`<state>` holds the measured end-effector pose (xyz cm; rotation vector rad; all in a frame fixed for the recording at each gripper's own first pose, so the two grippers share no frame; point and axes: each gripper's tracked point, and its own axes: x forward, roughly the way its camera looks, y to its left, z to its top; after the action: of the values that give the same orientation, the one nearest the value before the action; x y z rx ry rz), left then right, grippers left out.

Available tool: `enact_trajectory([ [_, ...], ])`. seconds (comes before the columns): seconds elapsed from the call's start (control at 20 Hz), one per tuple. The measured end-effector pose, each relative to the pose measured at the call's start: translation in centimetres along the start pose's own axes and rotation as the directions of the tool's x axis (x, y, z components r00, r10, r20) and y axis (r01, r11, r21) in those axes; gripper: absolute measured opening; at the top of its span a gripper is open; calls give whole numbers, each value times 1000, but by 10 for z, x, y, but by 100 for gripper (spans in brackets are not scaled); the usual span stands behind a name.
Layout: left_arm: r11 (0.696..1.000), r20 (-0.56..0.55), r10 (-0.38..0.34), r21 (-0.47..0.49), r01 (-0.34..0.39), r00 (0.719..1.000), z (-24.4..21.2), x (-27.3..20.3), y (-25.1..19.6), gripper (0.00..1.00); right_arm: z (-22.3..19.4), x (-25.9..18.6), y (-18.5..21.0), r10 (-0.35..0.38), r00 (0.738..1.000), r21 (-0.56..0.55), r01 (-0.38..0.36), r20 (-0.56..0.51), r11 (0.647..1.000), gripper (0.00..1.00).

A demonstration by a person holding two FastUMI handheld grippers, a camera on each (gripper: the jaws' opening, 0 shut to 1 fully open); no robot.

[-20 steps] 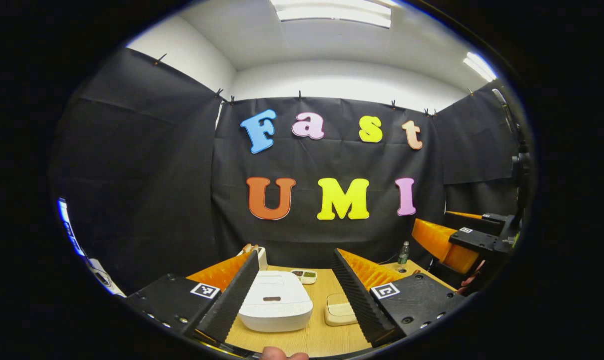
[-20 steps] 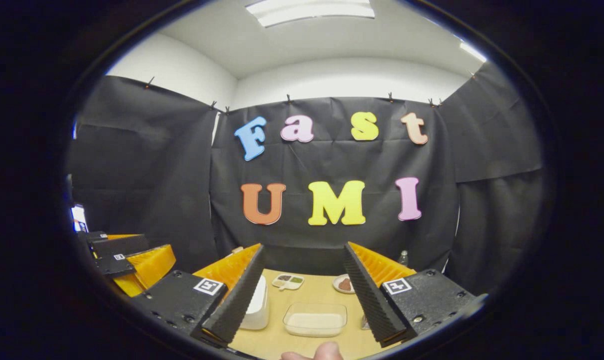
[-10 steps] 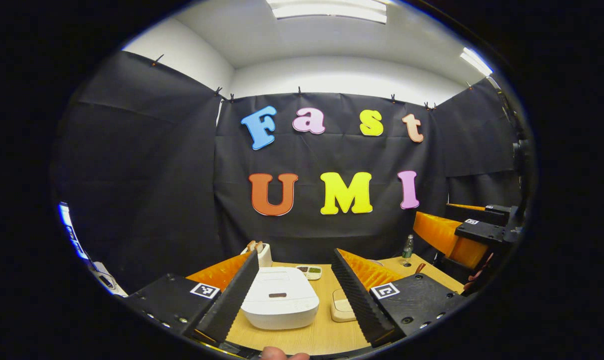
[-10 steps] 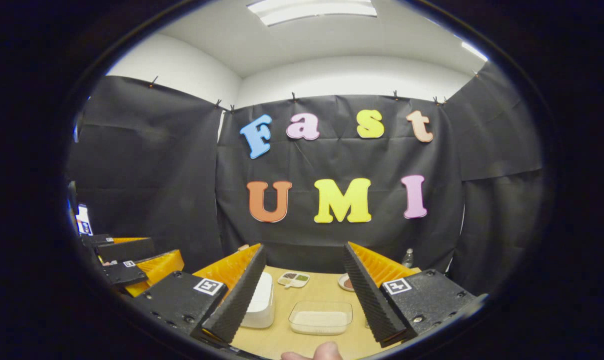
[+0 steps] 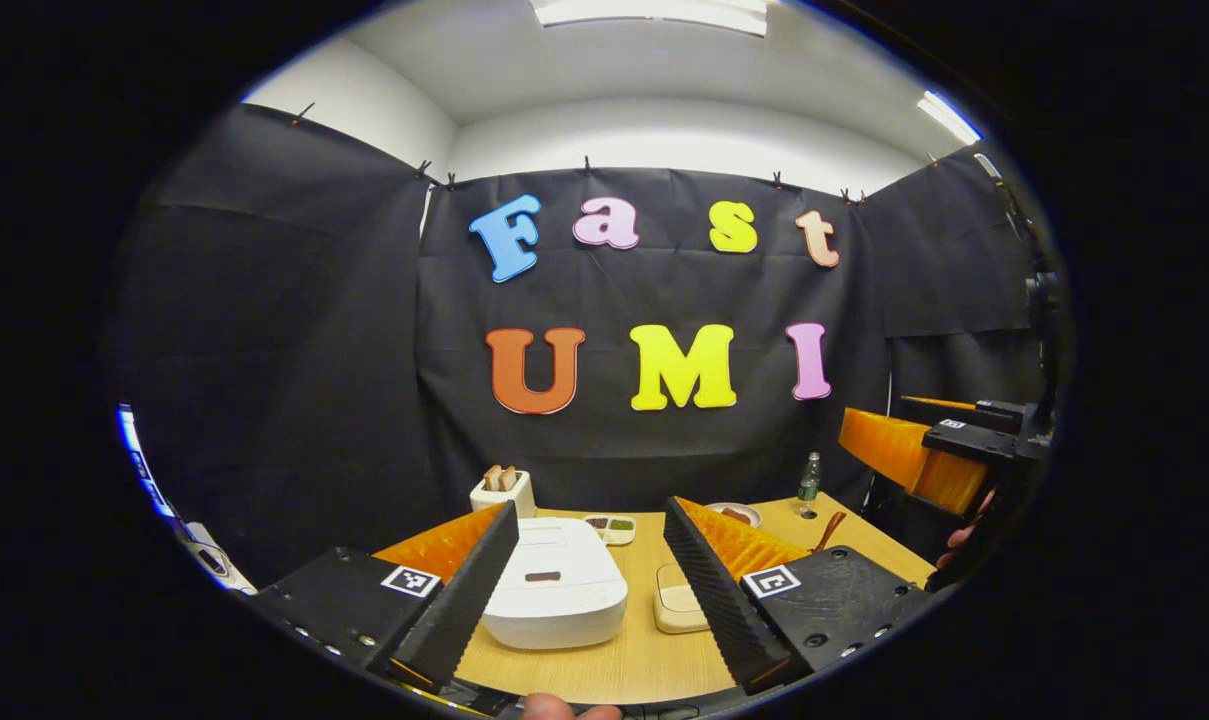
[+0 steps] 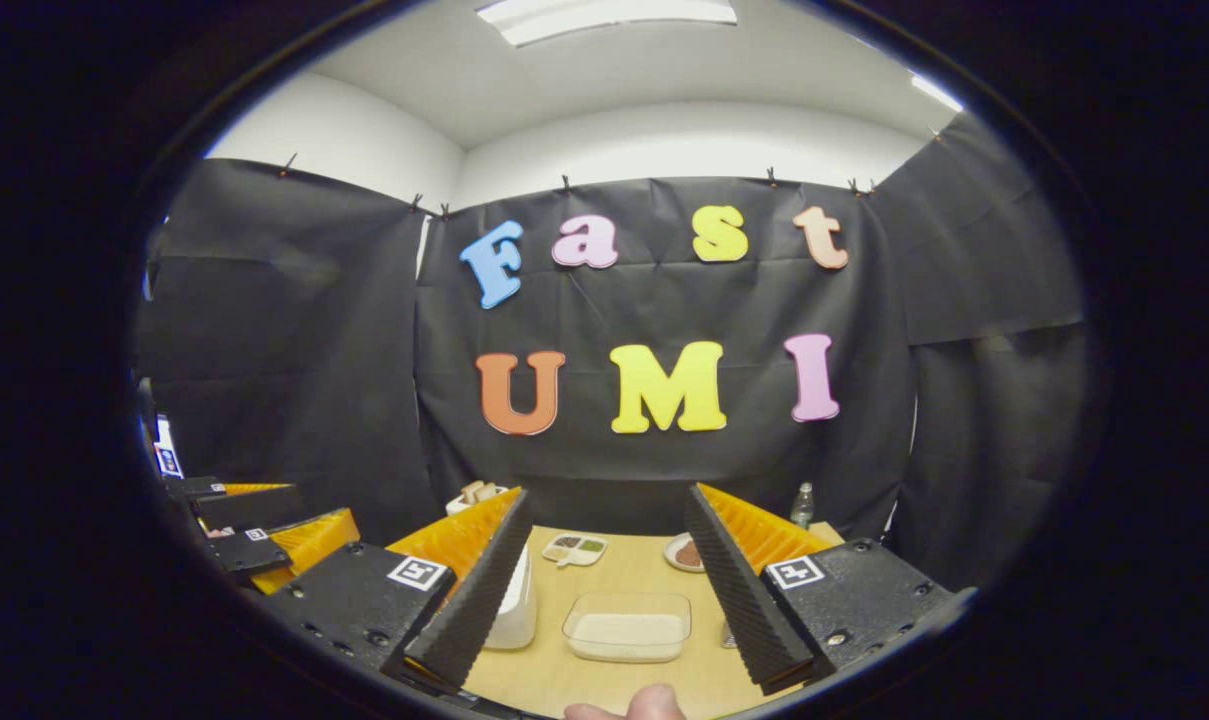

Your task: Close the left gripper, press the button to open the rice cooker; take a wooden spoon from the chopstick holder with the right hand, scoop a spoonful of rice and pour it into the rice cooker, then put the wooden spoon back into the chopstick holder.

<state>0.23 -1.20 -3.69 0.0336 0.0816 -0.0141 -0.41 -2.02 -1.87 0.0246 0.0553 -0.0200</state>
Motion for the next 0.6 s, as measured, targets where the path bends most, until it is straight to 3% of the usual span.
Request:
enact_trajectory([
  [0.6,999,-4,30,-15,-30,1000,2,22,-7,95,-5,20,-58,-51,998,29,50,21,998,100],
])
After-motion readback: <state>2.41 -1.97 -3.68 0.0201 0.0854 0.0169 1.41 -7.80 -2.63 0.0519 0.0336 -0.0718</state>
